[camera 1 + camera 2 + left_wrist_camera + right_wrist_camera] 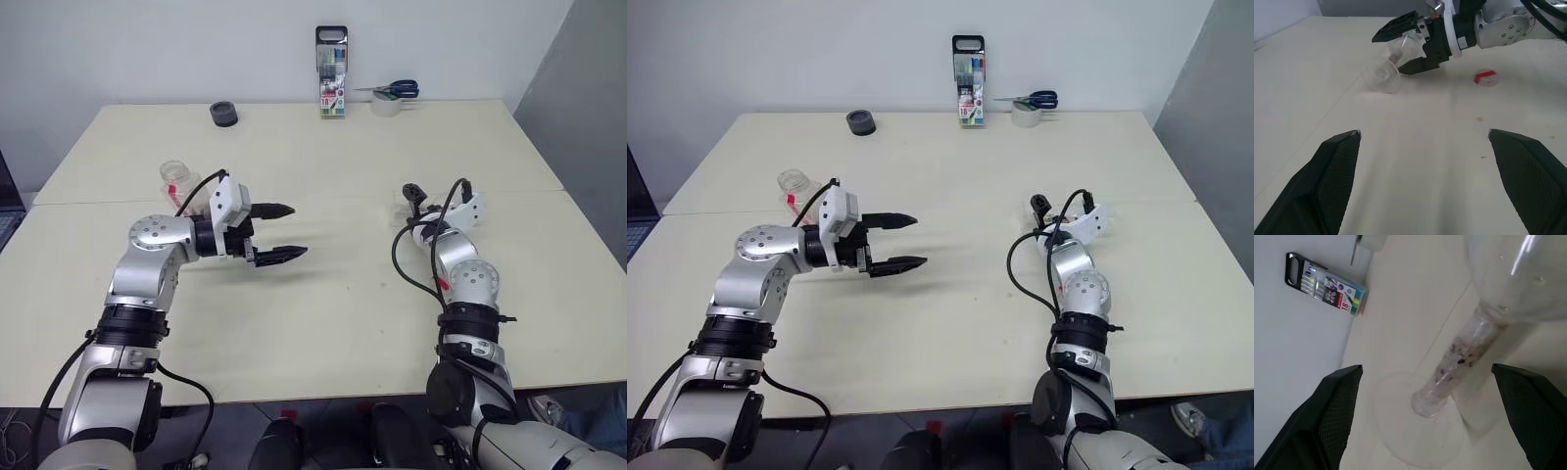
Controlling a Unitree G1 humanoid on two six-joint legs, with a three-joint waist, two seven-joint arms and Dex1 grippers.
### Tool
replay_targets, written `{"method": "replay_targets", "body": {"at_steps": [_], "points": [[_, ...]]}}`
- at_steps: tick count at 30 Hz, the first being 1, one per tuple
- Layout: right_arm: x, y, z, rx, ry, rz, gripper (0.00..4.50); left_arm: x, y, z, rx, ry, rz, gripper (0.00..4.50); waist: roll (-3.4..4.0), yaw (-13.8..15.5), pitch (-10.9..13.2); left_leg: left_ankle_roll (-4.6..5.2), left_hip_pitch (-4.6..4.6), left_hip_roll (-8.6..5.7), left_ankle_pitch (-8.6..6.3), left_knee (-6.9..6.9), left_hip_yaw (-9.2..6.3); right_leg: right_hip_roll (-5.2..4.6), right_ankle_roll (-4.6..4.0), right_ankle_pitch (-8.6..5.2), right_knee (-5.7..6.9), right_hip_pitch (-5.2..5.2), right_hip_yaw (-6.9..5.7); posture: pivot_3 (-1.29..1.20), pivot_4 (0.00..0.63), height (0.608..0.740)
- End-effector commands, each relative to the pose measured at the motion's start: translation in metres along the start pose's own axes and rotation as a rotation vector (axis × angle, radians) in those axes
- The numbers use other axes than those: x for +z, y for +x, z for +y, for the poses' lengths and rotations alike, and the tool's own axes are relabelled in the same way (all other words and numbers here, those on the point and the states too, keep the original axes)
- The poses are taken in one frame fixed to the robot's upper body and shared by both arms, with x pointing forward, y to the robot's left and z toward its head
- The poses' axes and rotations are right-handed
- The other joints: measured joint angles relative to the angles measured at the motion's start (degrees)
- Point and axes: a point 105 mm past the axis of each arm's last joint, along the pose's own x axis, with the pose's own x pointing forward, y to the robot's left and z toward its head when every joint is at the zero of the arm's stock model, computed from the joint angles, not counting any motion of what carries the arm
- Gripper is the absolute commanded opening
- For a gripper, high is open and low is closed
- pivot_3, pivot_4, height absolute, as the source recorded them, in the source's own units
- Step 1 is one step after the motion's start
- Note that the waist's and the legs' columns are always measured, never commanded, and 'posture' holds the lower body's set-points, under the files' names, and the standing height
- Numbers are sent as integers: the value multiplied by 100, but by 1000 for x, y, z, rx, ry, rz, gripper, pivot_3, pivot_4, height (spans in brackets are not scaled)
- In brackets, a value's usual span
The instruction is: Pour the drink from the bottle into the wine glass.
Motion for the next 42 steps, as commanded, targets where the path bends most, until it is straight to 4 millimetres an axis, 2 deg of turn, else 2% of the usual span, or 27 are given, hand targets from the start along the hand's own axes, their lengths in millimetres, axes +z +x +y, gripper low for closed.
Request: {"method": "replay_targets", "body": {"at_steps": [1,5,8,16,19,22,25,27,30,33,42], "points": [[6,6,12,39,46,-44,4500,15,0,4,-2,55,-21,4452,0,-4,0,0,0,0,0,1,1,0,0,0,0,0,2,0,150,740],[8,13,4,36,90,-62,4500,15,1,2,-10,55,-22,4452,0,-8,0,0,2,0,0,2,2,1,0,0,1,0,2,0,150,740],[8,18,-3,28,100,-62,3894,16,4,1,-19,59,-20,4500,0,-8,0,0,2,0,0,2,1,0,0,0,2,1,2,0,150,740],[10,20,-8,50,96,-65,983,21,6,-1,-24,64,-21,4500,0,-10,-1,0,4,0,0,3,0,0,0,0,2,5,3,0,150,740],[9,18,-9,61,69,-53,171,21,7,-3,-22,62,-21,4500,0,0,-1,0,6,0,0,9,-1,0,0,0,4,8,3,0,150,740],[8,13,-2,104,-111,-46,173,20,7,-4,-17,56,-19,4500,1,2,-1,0,4,-1,0,9,-3,0,0,0,5,7,2,0,150,740],[4,5,5,160,-470,-57,173,17,5,-4,1,43,-14,4500,8,3,-5,0,3,-4,0,4,-7,0,0,0,3,6,2,0,150,740],[-6,-2,-5,175,-802,-44,173,10,3,-6,21,19,-3,4500,10,7,-6,0,3,-5,0,3,-7,-1,0,0,0,6,3,0,150,740],[-27,-11,-26,189,-1097,7,173,2,-1,-7,68,-35,-2,4500,8,21,-8,0,2,-6,0,6,-12,-2,1,-1,-3,8,0,0,150,740],[-42,-18,-46,181,-1238,52,173,-6,-6,-10,114,-77,0,4500,5,25,-12,0,2,-5,0,9,-16,-1,1,-1,-3,12,-2,0,150,740],[-75,-22,-60,279,-1307,160,173,-20,-22,-22,230,-119,31,4500,-10,27,-32,0,17,1,0,6,-15,-1,1,-1,-6,24,-5,0,150,740]]}}
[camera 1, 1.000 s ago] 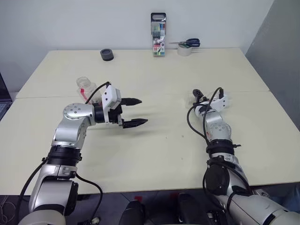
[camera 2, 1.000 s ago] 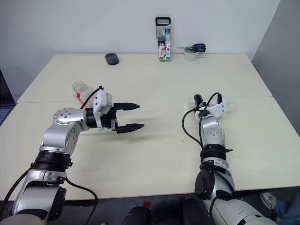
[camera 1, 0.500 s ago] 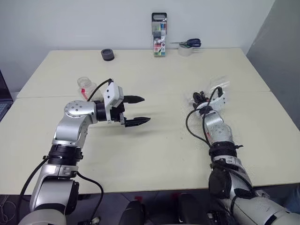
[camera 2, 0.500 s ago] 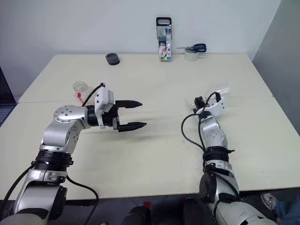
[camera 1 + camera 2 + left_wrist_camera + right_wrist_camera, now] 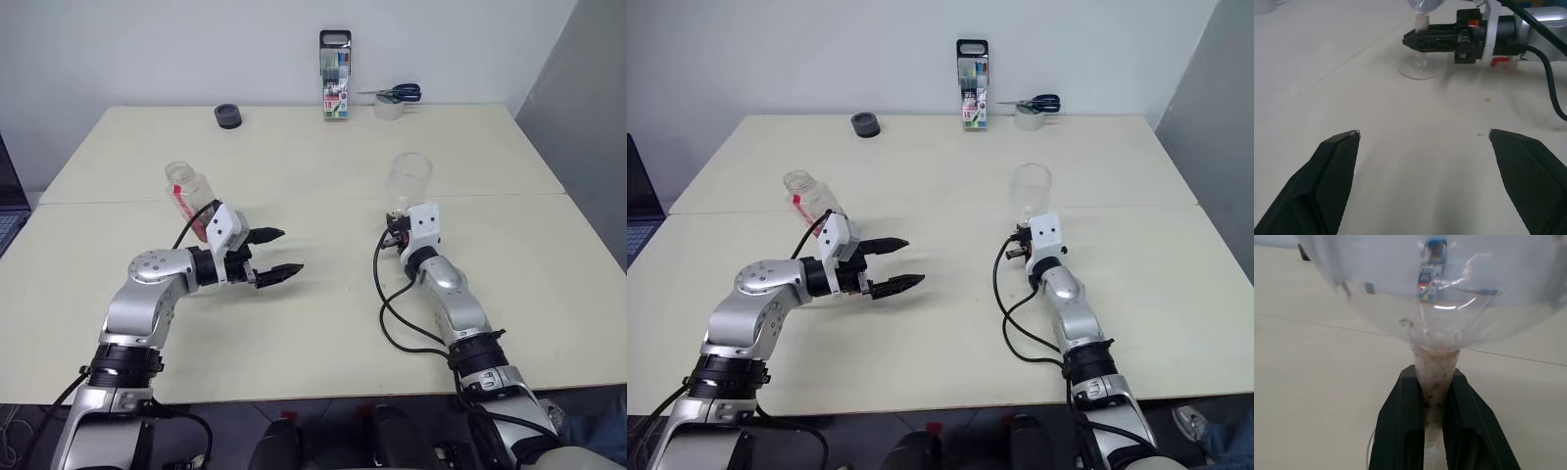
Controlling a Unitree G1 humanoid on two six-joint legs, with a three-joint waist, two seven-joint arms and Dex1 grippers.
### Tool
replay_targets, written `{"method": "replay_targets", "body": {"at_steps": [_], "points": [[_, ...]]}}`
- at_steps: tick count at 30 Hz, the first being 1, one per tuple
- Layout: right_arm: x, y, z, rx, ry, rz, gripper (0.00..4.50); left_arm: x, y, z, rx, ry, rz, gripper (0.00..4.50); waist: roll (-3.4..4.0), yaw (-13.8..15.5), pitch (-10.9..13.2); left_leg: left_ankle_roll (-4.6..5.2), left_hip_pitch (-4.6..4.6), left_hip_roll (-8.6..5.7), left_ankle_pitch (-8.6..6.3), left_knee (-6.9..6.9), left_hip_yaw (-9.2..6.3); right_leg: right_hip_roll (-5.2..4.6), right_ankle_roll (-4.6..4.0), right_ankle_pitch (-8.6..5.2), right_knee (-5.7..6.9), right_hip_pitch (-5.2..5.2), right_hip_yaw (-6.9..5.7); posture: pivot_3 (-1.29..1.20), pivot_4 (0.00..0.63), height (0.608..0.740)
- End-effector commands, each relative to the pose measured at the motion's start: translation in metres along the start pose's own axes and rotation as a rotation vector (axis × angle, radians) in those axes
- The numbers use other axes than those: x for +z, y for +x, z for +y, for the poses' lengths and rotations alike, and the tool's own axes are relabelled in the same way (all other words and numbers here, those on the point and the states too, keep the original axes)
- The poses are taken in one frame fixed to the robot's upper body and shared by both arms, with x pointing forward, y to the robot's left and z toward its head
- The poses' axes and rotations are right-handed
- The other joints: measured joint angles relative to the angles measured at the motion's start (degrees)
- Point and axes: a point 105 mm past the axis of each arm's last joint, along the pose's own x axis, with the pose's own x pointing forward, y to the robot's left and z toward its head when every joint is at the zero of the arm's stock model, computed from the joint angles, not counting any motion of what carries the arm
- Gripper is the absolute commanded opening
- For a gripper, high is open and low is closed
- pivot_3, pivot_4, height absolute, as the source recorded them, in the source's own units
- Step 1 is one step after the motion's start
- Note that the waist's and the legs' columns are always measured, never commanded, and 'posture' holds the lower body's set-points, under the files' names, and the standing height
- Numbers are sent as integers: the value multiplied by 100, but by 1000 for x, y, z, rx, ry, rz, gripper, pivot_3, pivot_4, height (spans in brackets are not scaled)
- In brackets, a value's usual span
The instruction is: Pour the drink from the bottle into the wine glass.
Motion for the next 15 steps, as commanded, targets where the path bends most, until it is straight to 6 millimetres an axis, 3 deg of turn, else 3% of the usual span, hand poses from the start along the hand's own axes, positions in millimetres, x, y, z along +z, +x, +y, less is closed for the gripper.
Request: {"method": "replay_targets", "body": {"at_steps": [1,9,15], "points": [[-52,-12,23,113,-5,164,173,10,-11,0,64,38,-23,4500,-1,-1,-6,0,5,1,0,-2,-1,1,0,0,-1,5,-1,0,150,740],[29,7,64,336,-72,-152,173,13,-33,1,232,18,-34,4500,2,-33,-3,2,103,18,-1,-82,15,11,-7,-6,-47,78,8,0,150,740],[39,18,101,477,-87,-168,173,22,-41,-4,305,-1,-41,4500,10,-11,9,0,95,14,0,-83,13,4,-10,-7,-47,70,6,0,150,740]]}}
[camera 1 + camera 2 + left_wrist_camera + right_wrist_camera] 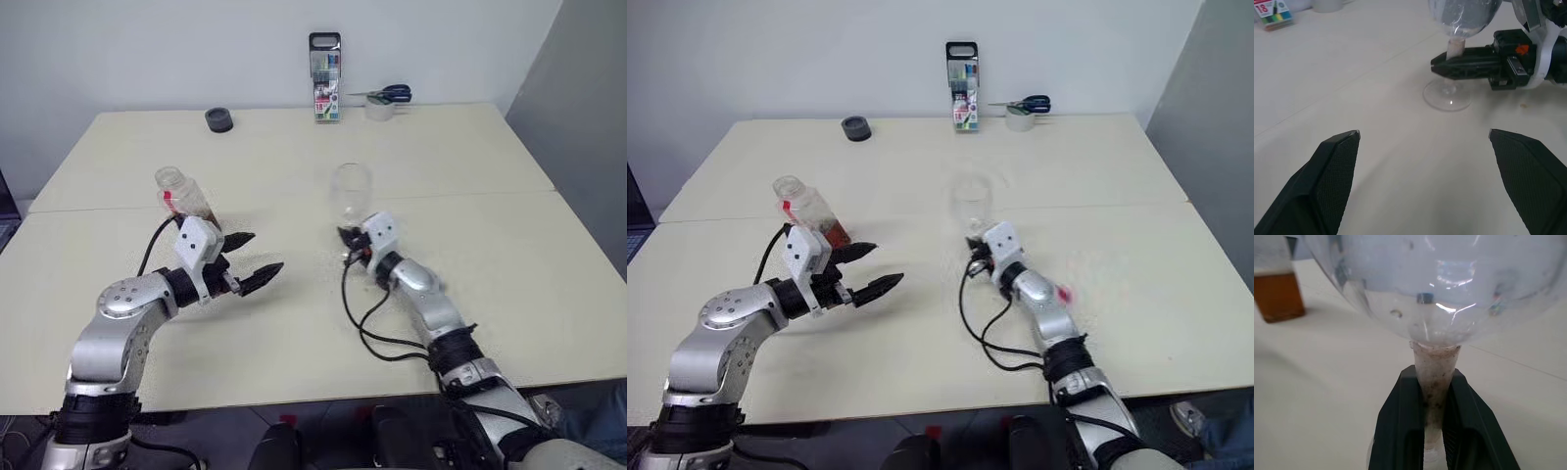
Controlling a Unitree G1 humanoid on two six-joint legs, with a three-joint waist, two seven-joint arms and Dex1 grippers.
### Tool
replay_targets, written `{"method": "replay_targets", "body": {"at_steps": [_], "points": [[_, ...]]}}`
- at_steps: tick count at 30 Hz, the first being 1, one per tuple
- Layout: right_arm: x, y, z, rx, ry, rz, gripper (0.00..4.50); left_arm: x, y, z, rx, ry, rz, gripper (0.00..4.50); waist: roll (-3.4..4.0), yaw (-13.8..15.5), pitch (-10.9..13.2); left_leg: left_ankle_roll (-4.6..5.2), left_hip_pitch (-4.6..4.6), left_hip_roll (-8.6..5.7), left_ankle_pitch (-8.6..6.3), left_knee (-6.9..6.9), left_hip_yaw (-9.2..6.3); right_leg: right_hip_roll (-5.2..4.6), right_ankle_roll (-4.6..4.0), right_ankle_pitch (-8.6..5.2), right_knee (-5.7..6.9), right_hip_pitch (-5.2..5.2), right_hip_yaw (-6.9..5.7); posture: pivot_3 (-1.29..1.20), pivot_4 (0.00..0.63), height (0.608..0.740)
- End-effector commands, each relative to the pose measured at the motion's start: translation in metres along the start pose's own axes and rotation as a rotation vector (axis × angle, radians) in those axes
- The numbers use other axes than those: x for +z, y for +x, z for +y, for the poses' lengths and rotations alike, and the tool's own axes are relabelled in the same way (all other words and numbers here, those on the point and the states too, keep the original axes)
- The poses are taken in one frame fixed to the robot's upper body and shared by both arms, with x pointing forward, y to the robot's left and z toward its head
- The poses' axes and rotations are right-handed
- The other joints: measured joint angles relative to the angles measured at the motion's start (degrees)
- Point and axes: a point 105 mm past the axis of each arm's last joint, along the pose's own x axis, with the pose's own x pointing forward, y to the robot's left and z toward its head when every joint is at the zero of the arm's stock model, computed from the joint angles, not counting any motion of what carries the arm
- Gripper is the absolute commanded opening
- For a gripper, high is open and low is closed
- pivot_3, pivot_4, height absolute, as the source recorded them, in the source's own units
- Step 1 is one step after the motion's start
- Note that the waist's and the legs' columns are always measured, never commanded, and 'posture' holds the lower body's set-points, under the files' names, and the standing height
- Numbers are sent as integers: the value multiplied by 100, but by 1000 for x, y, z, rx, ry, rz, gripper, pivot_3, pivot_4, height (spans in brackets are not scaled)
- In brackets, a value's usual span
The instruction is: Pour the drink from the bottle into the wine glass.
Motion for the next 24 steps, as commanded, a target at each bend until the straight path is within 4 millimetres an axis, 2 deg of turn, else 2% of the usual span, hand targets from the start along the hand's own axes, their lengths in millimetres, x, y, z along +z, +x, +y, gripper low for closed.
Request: {"method": "replay_targets", "body": {"at_steps": [1,5,14,16,18,24], "points": [[18,14,10,68,-61,-55,173,19,-9,1,52,25,-39,4500,-1,23,0,0,-1,-2,0,0,0,-2,0,0,-3,1,0,0,150,740],[9,24,16,98,-85,-20,173,23,-15,5,96,22,-28,4500,-3,65,1,-1,-3,-12,0,1,-4,-9,0,0,-9,6,-3,0,150,740],[0,27,14,107,-71,4,173,20,-26,12,118,29,-17,4500,-2,37,2,-2,0,-7,1,0,-3,-5,0,0,-7,6,-4,0,150,740],[2,27,13,104,-57,-5,887,18,-25,11,110,36,-16,4500,-2,37,2,-2,0,-7,1,0,-3,-5,0,0,-7,6,-3,0,150,740],[3,27,13,104,-51,-9,1396,18,-25,11,106,40,-17,4500,-1,38,3,-2,0,-7,1,0,-4,-5,0,0,-7,6,-4,0,150,740],[7,26,10,98,-51,-28,3495,19,-21,11,80,52,-52,4500,0,25,4,-2,-1,-6,1,-3,0,-5,-1,0,-9,3,-2,0,150,740]]}}
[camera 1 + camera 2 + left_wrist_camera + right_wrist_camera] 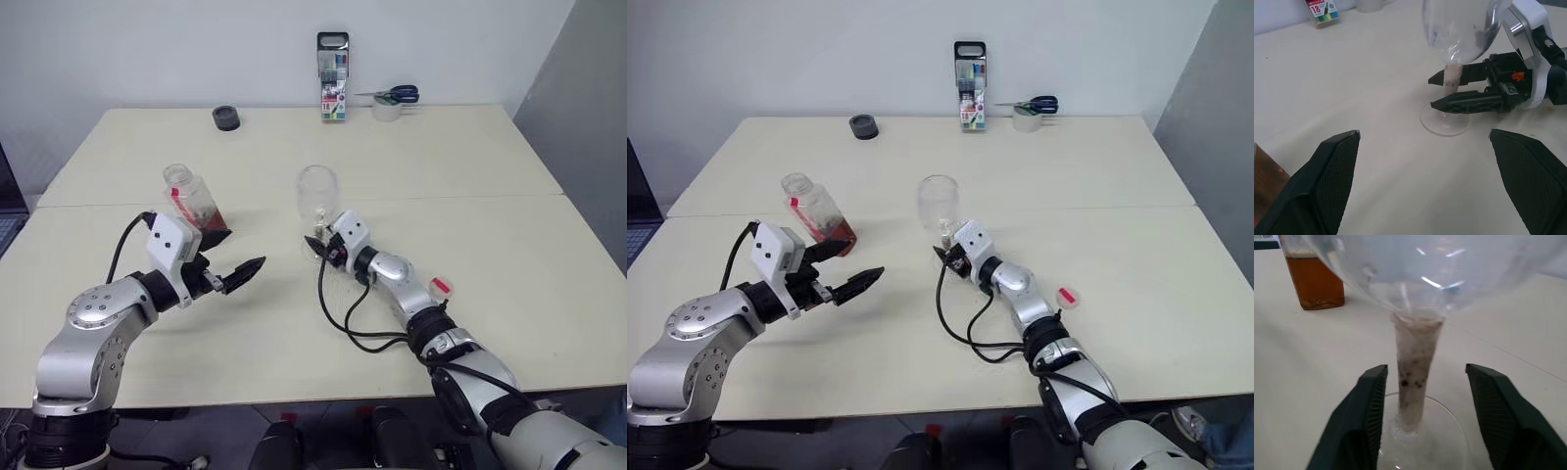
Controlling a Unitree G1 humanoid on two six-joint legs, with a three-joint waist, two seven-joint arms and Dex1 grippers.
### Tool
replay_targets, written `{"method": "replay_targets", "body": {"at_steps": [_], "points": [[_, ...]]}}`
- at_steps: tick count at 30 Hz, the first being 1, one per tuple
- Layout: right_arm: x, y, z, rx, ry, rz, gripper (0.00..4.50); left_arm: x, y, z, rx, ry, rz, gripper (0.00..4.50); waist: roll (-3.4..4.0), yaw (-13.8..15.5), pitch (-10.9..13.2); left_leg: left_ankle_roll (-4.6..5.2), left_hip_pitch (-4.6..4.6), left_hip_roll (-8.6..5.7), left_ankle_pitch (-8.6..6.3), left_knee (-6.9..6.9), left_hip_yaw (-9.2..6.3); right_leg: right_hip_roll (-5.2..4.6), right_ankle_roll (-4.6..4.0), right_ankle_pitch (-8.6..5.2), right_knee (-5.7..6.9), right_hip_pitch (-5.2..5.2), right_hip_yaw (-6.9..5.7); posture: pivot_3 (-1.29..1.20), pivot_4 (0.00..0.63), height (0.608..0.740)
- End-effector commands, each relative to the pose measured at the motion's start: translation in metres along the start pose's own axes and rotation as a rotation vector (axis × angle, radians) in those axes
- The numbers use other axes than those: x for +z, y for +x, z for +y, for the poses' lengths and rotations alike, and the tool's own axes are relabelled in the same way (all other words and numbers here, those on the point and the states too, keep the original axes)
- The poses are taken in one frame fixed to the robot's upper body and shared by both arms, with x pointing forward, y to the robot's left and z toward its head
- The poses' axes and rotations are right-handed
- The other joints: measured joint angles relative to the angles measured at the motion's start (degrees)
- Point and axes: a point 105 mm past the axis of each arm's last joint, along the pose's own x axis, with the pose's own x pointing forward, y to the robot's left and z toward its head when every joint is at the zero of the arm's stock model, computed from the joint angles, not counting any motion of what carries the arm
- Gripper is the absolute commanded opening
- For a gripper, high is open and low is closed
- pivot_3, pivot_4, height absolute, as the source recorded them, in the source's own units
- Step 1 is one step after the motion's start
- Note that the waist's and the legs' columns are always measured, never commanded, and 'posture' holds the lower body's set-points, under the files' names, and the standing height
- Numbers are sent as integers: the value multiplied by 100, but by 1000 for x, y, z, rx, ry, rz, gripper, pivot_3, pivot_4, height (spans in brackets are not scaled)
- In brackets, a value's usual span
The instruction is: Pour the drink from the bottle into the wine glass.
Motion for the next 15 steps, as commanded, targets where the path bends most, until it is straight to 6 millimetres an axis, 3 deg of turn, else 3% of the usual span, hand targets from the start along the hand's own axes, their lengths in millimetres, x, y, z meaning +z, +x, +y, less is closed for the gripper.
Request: {"method": "replay_targets", "body": {"at_steps": [1,3,15], "points": [[18,2,-4,-2,-4,-67,3850,10,0,3,-6,39,-50,4500,0,0,0,0,0,0,0,0,-1,0,0,0,0,0,0,0,150,740],[18,1,-4,-2,-4,-69,4475,10,0,3,-11,38,-57,4500,0,0,0,0,0,0,0,0,0,0,0,0,0,0,0,0,150,740],[28,-6,-11,-24,-7,-97,4475,22,6,4,-24,67,-114,4500,0,1,0,0,-2,0,0,0,-2,0,0,0,-1,0,0,0,150,740]]}}
